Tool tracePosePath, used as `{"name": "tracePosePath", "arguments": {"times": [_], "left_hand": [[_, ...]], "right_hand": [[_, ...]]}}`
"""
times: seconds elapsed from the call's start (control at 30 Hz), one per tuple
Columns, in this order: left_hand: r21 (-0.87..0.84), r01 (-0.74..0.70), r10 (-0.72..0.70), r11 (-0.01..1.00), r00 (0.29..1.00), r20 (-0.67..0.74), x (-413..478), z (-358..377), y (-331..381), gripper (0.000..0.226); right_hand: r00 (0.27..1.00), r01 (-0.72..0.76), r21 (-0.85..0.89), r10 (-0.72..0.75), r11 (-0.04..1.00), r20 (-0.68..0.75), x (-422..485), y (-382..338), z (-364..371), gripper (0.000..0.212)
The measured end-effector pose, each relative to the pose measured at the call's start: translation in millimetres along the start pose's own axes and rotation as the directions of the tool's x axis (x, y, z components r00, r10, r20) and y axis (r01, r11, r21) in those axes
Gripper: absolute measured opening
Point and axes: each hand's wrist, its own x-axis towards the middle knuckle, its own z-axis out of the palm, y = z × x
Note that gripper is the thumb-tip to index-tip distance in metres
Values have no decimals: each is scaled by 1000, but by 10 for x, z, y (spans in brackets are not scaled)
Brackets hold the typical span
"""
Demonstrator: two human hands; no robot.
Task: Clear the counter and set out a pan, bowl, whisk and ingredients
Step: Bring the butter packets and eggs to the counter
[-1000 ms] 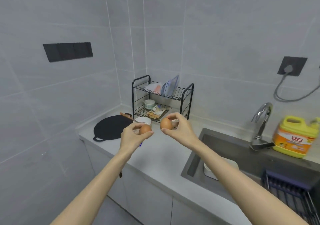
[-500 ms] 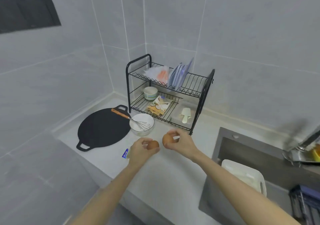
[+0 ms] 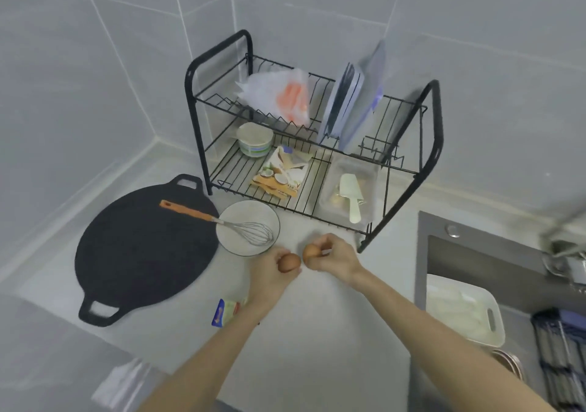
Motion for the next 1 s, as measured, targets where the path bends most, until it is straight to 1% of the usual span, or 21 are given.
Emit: {"name": "tracePosePath", "arguments": {"times": [0.07, 0.13, 0.2, 0.3, 0.47, 0.53, 0.6, 0.67, 0.73, 0.87, 0.93, 1.0], "left_hand": [[20, -8, 8, 1000, 1000, 5, 64, 32, -43, 31], [37, -9, 10, 999, 1000, -20, 118, 76, -103, 25], [55, -24, 28, 998, 998, -62, 155, 129, -146, 25], [31, -47, 50, 998, 994, -99, 195, 191, -127, 23], [17, -71, 72, 997, 994, -81, 221, 208, -117, 26], [9, -75, 75, 997, 995, -65, 226, 200, -106, 26], [13, -75, 75, 997, 996, -51, 219, 189, -107, 29], [7, -64, 64, 998, 997, -40, 214, 186, -116, 36], [-3, -56, 56, 998, 998, -39, 192, 171, -104, 44], [10, -66, 66, 998, 997, -30, 117, 110, -32, 47], [30, -89, 90, 996, 995, -42, 58, 65, -1, 50], [61, -106, 109, 992, 993, -49, 3, 29, 42, 47]], "right_hand": [[1000, -12, -22, 12, 1000, -9, 111, 12, 23, 33], [1000, -26, -41, 26, 999, -2, 216, 20, 42, 30], [999, -38, -57, 38, 998, -1, 286, 38, 62, 30], [999, -48, -72, 47, 996, -22, 354, 63, 87, 32], [999, -31, -97, 32, 995, 11, 356, 92, 103, 27], [999, -31, -92, 32, 995, 5, 354, 107, 107, 30], [999, -31, -91, 32, 995, 6, 350, 121, 119, 37], [999, -33, -102, 34, 994, 1, 345, 123, 122, 46], [1000, -28, -111, 28, 993, -1, 319, 114, 111, 50], [999, -34, -110, 35, 993, 4, 233, 79, 37, 51], [999, -31, -134, 32, 991, 0, 175, 56, -6, 49], [1000, -18, -172, 17, 985, -7, 119, 39, -43, 47]]}}
